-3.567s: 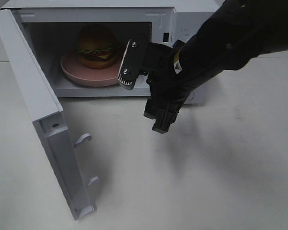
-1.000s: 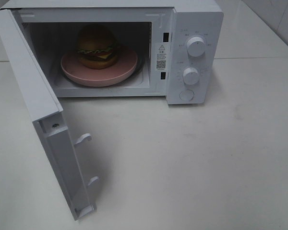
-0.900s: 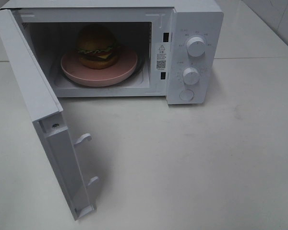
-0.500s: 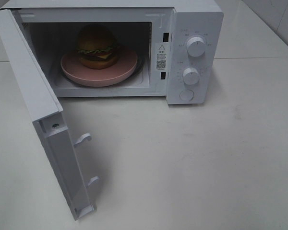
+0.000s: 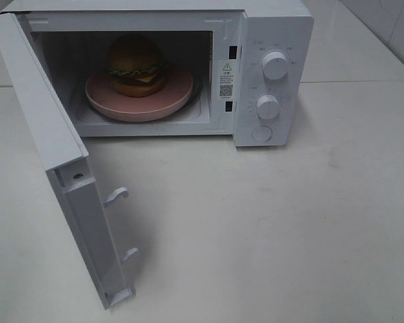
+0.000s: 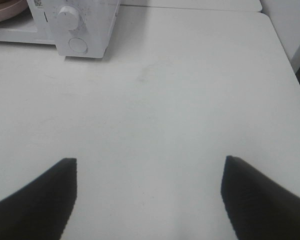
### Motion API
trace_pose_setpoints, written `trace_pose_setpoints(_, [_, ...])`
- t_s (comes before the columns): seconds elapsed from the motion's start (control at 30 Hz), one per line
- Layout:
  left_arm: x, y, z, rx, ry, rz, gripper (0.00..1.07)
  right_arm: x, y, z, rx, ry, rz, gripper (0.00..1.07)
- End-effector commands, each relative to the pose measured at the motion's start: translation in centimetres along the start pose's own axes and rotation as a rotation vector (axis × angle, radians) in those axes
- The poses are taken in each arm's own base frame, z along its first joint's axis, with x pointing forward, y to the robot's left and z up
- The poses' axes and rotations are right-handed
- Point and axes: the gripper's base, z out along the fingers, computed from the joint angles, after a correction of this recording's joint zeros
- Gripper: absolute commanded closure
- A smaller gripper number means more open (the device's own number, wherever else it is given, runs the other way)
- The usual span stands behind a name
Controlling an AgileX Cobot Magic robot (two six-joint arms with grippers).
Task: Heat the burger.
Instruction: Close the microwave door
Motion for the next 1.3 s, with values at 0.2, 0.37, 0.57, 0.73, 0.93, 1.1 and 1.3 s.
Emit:
trace_pose_setpoints(0.2, [0.13, 0.00, -0.19, 0.003, -0.024, -0.002, 0.09, 0.16, 0.00, -0.36, 0.003, -0.035, 0.001, 0.31])
trace_pose_setpoints(0.37, [0.13, 0.00, -0.19, 0.003, -0.024, -0.002, 0.09, 0.16, 0.00, -0.36, 0.003, -0.035, 0.001, 0.32])
trace_pose_setpoints(0.57, [0.13, 0.00, -0.19, 0.003, -0.024, -0.002, 0.09, 0.16, 0.00, -0.36, 0.003, -0.035, 0.001, 0.32])
trace_pose_setpoints(0.73, [0.13, 0.00, -0.19, 0.003, -0.024, -0.002, 0.09, 0.16, 0.00, -0.36, 0.003, -0.035, 0.003, 0.32])
trace_pose_setpoints(0.93, [0.13, 0.00, -0.19, 0.003, -0.024, -0.002, 0.09, 0.16, 0.00, -0.36, 0.003, -0.035, 0.002, 0.32])
trace_pose_setpoints(1.1, [0.13, 0.00, -0.19, 0.003, -0.024, -0.002, 0.09, 0.16, 0.00, -0.36, 0.003, -0.035, 0.002, 0.32])
trace_pose_setpoints(1.3, [0.13, 0.00, -0.19, 0.003, -0.024, -0.002, 0.09, 0.16, 0.00, -0.36, 0.003, -0.035, 0.002, 0.32])
